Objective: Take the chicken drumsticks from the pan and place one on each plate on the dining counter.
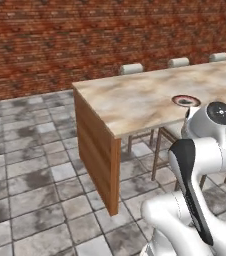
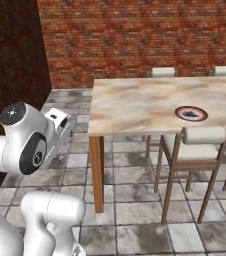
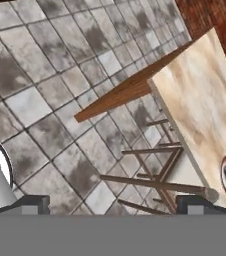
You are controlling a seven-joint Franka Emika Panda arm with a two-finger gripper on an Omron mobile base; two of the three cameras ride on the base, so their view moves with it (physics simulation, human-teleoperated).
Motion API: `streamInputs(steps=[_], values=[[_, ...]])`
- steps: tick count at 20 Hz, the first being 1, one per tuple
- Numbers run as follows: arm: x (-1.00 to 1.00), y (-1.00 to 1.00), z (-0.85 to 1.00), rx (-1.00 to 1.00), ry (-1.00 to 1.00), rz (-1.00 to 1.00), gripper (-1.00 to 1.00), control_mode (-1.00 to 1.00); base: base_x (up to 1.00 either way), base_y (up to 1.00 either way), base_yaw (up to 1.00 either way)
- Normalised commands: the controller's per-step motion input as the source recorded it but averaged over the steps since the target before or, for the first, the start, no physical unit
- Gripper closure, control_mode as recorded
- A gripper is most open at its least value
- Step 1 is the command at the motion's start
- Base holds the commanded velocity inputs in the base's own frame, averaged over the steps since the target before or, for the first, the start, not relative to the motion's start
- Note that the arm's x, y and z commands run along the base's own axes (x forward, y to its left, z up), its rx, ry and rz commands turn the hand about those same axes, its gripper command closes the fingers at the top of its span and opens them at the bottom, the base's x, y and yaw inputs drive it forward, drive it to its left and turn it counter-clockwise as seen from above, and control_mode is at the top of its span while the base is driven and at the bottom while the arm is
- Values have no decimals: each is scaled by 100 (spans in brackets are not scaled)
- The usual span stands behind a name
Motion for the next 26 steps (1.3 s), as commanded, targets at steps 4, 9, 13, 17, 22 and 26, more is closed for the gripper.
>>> streamInputs(steps=[4,9,13,17,22,26], values=[[0,0,0,0,0,0,-100,100,49,100,-26],[0,0,0,0,0,0,-100,100,69,100,-20],[0,0,0,0,0,0,-100,100,82,100,-18],[0,0,0,0,0,0,-100,100,85,100,-22],[0,0,0,0,0,0,-100,100,99,100,-22],[0,0,0,0,0,0,-100,100,100,93,-20]])
